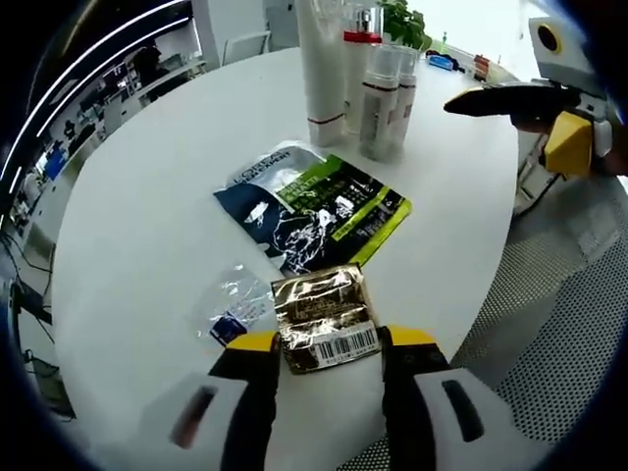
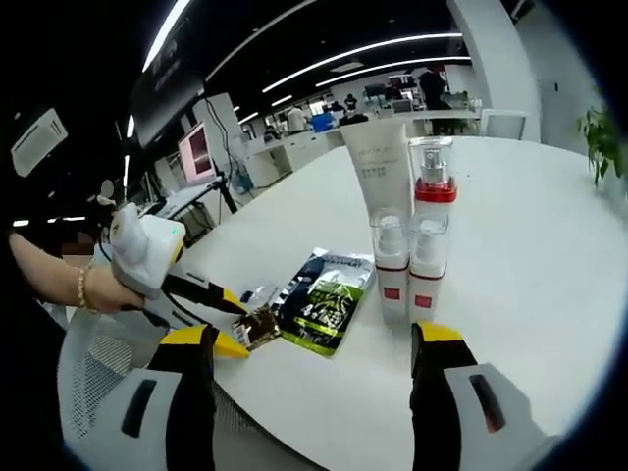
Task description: Arrange the skincare products in the storage area until every visible bottle or jar stands upright without overlapping.
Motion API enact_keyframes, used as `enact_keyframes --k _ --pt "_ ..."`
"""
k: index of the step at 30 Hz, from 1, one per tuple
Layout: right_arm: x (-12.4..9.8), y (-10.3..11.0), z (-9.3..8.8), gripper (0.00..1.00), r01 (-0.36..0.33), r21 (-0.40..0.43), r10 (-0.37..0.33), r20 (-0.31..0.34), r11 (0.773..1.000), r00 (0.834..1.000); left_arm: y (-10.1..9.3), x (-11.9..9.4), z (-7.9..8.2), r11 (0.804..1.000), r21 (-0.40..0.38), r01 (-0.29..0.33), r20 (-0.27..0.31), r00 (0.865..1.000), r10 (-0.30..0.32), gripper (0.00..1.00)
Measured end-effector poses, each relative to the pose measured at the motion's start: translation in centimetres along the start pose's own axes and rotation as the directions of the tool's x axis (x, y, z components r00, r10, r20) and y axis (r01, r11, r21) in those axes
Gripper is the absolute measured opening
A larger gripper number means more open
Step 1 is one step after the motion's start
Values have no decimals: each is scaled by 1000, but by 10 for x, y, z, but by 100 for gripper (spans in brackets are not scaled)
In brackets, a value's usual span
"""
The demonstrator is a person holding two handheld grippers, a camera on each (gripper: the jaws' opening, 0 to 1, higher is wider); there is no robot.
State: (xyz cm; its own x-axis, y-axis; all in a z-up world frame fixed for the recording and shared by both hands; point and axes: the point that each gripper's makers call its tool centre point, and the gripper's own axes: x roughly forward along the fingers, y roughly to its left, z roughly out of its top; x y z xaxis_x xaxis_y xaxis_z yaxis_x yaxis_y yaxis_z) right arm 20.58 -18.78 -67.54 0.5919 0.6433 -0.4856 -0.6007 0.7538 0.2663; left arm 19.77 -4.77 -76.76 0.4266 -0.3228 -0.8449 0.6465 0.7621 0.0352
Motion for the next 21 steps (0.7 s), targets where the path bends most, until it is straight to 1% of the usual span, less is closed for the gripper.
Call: enact_keyframes --k 7,14,21 --pt "0 0 0 82 -1 1 1 -4 1000 1000 0 1 0 1000 22 11 13 1000 -11 44" --pt "0 0 0 82 -1 2 1 -2 1000 1000 0 0 0 1000 26 12 14 1000 -13 43" --pt "1 1 0 82 -6 -2 6 -3 1000 1000 4 -4 4 1000 24 10 33 999 -11 43"
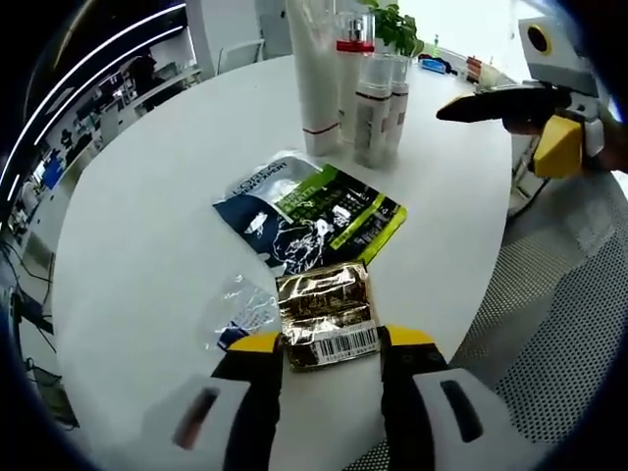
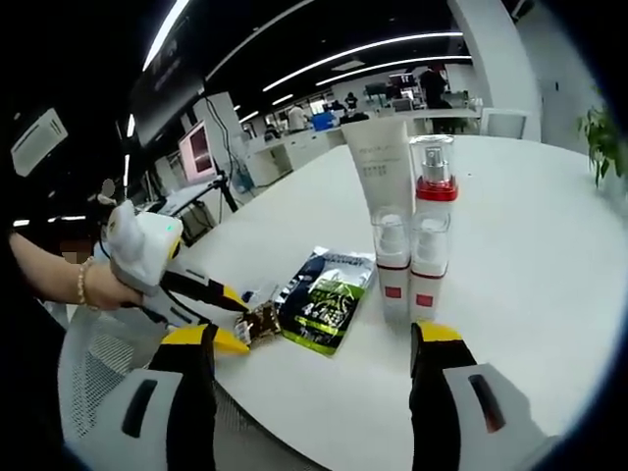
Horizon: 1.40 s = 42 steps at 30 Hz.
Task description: Arrange the skincare products in the storage area until every visible bottle or jar stands upright without overlapping.
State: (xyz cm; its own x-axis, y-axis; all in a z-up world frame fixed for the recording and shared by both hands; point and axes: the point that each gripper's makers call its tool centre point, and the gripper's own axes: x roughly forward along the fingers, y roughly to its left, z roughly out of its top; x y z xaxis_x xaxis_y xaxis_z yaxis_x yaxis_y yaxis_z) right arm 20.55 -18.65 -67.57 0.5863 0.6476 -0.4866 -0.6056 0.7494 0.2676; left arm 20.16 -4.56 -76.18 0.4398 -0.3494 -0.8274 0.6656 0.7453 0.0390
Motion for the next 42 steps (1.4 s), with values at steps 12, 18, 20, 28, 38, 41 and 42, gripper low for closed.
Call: enact_keyframes --k 12,18,20,28,38,41,42 --pt "1 6 -2 80 -21 -13 21 -8 1000 1000 -2 -14 16 997 -44 63 55 997 -60 43" --pt "3 15 -3 76 -66 0 66 -14 998 998 3 -27 21 997 -42 66 84 995 -62 43" --pt "4 19 -3 73 -84 -1 84 -19 996 996 6 -31 23 996 -51 72 107 992 -67 43" --pt "14 35 10 64 -146 22 146 3 989 989 12 -46 30 999 30 26 154 988 -30 43" --pt "35 53 30 58 -220 60 218 42 974 975 7 -74 58 994 112 0 254 967 -28 43" --pt "40 61 34 58 -240 76 236 51 968 970 8 -80 63 992 124 -12 265 964 -22 43" --pt "41 63 35 57 -246 83 242 55 966 969 8 -82 65 992 126 -13 272 962 -22 43"
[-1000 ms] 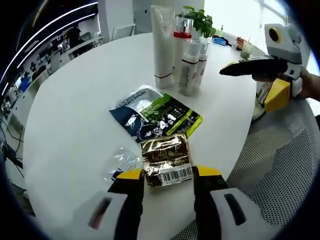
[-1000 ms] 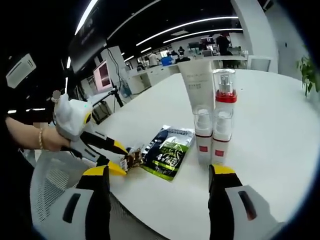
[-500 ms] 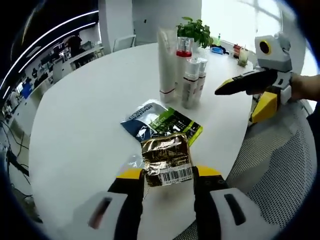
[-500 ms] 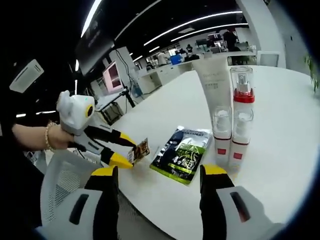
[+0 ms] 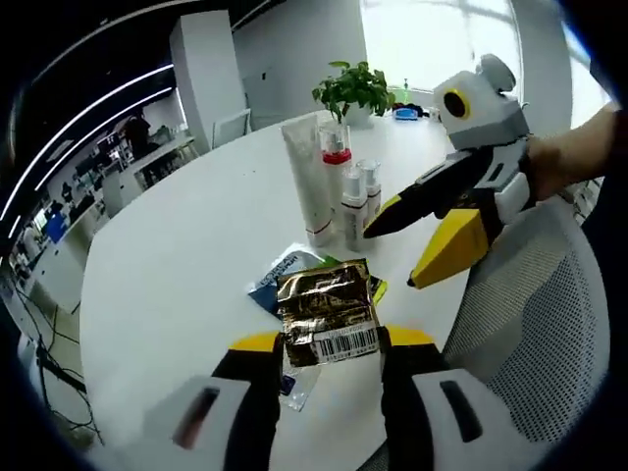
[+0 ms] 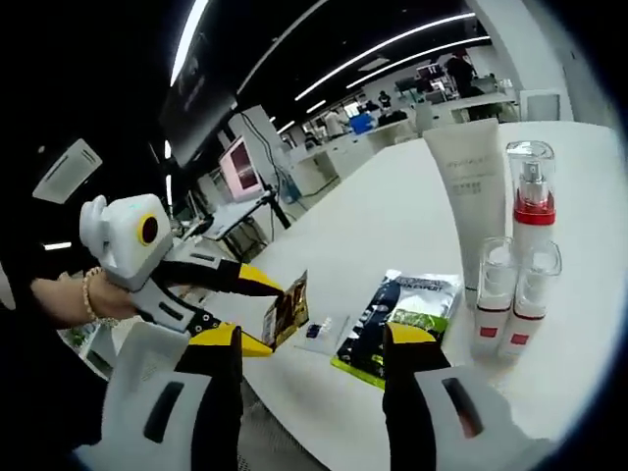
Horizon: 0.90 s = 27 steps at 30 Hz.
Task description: Arrange the skincare products in the storage area until every visible bottle or jar stands upright without overlapping.
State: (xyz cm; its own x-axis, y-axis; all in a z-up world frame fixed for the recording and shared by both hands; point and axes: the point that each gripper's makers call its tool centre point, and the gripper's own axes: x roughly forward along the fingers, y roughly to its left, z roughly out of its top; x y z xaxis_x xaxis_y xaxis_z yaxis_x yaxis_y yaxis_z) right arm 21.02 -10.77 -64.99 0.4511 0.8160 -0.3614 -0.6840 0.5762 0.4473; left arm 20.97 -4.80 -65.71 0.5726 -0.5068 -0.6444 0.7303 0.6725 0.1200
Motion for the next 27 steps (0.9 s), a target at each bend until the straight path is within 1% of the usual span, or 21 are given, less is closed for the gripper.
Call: enact_keyframes --k 4,5,9,11,14,16,19,21,22,23,25,27 --pt "6 5 5 54 -25 52 24 24 998 999 -2 -5 8 1000 0 -1 18 1000 1 43" --pt "7 7 8 53 -35 75 32 37 997 999 -2 -6 10 1000 1 -2 23 1000 2 43" --pt "8 9 12 48 -49 117 43 51 992 998 0 -7 13 1000 10 -4 35 999 4 43" --pt "8 12 13 42 -67 133 60 60 989 996 -3 -9 20 1000 11 -3 44 999 3 43" --pt "9 14 15 34 -93 155 83 72 984 994 -2 -9 24 1000 18 -2 53 999 1 43" --pt "10 15 16 31 -106 174 93 80 979 992 -4 -10 28 1000 19 -1 57 998 0 43" --pt "10 17 17 24 -123 191 107 91 974 990 -5 -9 31 1000 17 4 63 998 -5 43" --pt "10 18 18 17 -135 205 117 101 969 988 -6 -9 33 1000 21 4 61 998 -5 43" --pt "9 19 19 14 -141 212 121 106 967 987 -4 -7 31 1000 25 7 59 998 -9 44" --pt "9 20 19 8 -146 218 126 107 965 986 -4 -7 31 1000 25 9 58 998 -10 44" --pt "9 25 21 4 -191 220 168 120 957 978 -4 -6 31 1000 23 11 56 998 -12 43" --pt "8 26 22 3 -183 212 160 121 960 980 -5 -5 32 1000 23 14 58 998 -15 43"
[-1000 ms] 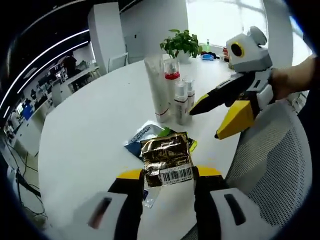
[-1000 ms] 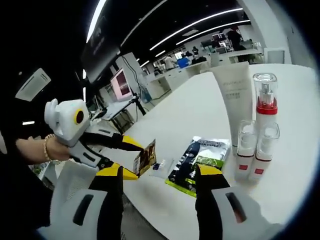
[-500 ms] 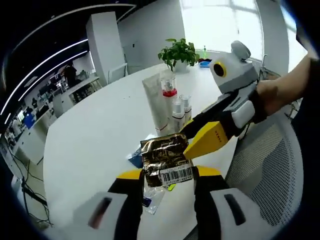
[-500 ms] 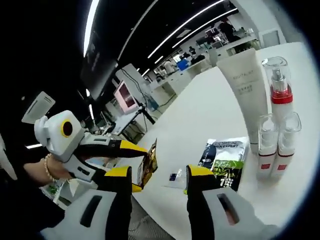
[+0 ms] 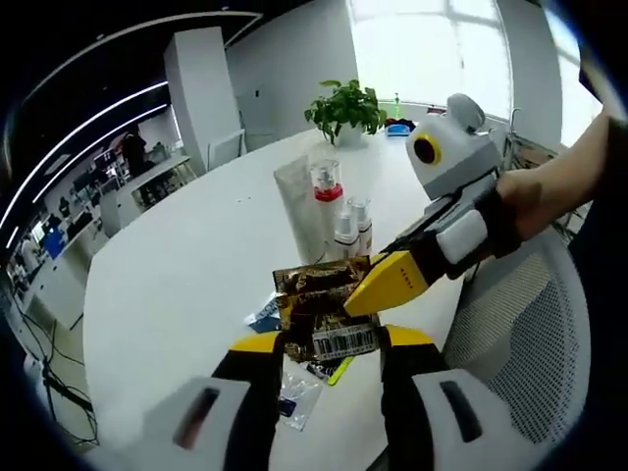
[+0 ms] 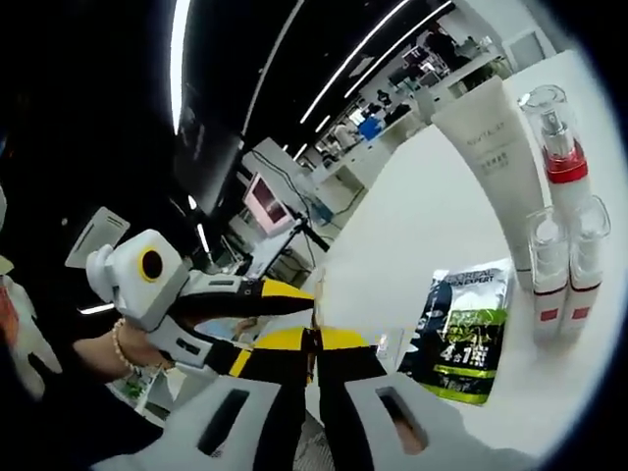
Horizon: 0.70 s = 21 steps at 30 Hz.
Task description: Arrange the skincare products in the storage area until every visible bottle or jar stands upright without overlapping.
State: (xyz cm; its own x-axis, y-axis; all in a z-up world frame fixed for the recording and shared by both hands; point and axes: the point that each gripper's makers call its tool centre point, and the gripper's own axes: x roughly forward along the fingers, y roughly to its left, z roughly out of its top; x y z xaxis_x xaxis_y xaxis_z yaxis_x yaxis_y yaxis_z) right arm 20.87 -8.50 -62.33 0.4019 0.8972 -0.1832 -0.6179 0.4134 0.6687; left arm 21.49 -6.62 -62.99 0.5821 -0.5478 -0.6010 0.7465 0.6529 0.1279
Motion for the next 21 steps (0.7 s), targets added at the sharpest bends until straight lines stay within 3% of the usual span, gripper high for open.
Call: enact_keyframes --k 5,9,12,15,17,18,20,21 --pt "-3 -3 1 1 12 8 -12 15 1000 1000 -1 3 0 1000 -4 10 -3 1000 -10 44" --pt "-5 -8 2 1 43 -33 -42 8 999 999 -2 4 -2 1000 -13 19 -11 1000 -20 43" --pt "-6 -12 3 1 61 -53 -61 9 997 998 0 3 -6 997 -67 28 -7 1000 -28 44" --pt "-8 -17 6 1 97 -160 -98 2 982 995 1 1 -10 988 -153 35 2 999 -35 44" --pt "-8 -18 7 1 114 -278 -121 -5 954 993 4 -1 -12 985 -172 30 -1 1000 -31 44" --pt "-8 -19 7 1 122 -365 -132 -3 923 991 5 -2 -13 982 -187 30 0 1000 -31 43" --pt "-7 -19 5 1 121 -451 -147 -22 884 989 6 -4 -14 978 -208 28 0 1000 -28 43" --pt "-5 -19 0 1 101 -450 -134 -42 887 990 7 -4 -13 978 -205 24 1 1000 -24 43"
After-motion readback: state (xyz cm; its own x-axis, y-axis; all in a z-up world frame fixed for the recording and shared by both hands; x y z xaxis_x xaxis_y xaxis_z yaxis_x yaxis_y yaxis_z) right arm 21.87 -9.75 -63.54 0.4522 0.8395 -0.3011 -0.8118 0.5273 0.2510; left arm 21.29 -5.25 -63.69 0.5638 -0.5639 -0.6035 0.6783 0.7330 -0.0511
